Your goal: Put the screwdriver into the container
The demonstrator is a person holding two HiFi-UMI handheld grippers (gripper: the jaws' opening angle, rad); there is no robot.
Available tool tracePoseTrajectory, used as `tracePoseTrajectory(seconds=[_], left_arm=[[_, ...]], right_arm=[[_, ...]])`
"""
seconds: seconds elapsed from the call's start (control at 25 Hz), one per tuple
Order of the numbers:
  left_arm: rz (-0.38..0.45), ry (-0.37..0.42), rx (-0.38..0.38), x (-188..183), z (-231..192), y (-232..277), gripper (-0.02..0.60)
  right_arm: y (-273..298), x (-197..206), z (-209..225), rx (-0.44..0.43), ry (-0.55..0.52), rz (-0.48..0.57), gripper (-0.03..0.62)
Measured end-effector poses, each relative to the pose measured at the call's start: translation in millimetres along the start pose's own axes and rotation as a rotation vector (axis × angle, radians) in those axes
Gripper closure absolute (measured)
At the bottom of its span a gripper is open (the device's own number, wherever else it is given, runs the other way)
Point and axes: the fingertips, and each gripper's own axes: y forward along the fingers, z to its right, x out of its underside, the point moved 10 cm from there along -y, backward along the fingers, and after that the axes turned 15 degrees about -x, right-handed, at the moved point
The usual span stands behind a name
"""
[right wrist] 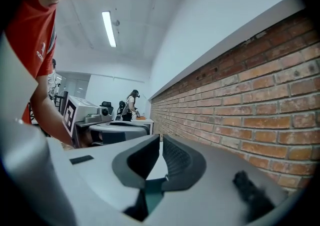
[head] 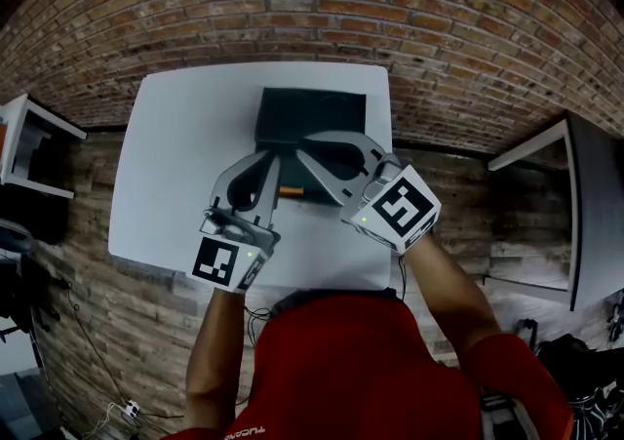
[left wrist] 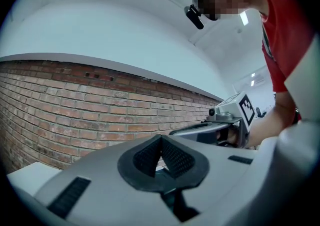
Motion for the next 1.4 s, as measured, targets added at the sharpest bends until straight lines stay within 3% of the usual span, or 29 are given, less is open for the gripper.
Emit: tracePoseTrajectory(seconds=[0.88, 1.4], left_arm=[[0.031, -0.013, 0.000, -14.8, 22.6, -16.0, 0.568], [0.031, -0.008, 0.010, -12.9, 29.4, -22.5, 0.568]], right_arm=[[-21.5, -11.1, -29.1, 0.040, -0.025, 0.081, 0.563], [-28.3, -14.5, -37.7, 0.034, -0.032, 0.079, 0.563]])
